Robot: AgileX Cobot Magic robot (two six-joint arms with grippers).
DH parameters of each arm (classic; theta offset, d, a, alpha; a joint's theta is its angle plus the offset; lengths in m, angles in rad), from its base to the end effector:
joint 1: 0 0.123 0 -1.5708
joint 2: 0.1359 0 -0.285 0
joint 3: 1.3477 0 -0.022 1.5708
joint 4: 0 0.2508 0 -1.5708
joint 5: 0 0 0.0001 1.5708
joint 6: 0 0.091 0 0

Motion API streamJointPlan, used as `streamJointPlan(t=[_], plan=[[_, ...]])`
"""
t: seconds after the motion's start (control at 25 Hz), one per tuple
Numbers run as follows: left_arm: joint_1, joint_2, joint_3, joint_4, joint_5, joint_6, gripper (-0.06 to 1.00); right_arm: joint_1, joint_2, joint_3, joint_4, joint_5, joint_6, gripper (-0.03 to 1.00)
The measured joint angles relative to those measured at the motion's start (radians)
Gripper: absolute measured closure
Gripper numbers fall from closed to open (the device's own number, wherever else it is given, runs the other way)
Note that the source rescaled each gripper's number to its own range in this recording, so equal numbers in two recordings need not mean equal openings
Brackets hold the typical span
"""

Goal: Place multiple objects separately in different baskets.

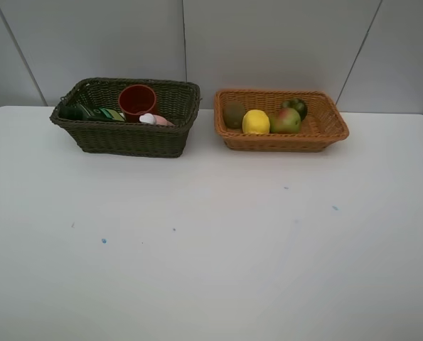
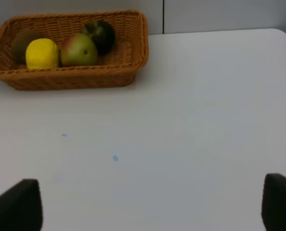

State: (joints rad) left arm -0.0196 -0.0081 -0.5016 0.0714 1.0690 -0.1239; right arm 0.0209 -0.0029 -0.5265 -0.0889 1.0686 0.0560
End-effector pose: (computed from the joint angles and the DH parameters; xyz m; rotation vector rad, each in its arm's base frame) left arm -0.0066 0.0058 0.2772 -0.1104 2.0378 -0.0044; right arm -0.0088 -0.0073 0.2842 0.0415 2.0197 -0.0571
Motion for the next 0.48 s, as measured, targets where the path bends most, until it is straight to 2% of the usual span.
streamJointPlan(t=[0.48], plan=[[0.0, 0.0, 0.0, 0.0, 0.0, 0.0, 0.02, 0.0, 0.0, 0.0, 0.0, 0.0, 0.0, -0.03]])
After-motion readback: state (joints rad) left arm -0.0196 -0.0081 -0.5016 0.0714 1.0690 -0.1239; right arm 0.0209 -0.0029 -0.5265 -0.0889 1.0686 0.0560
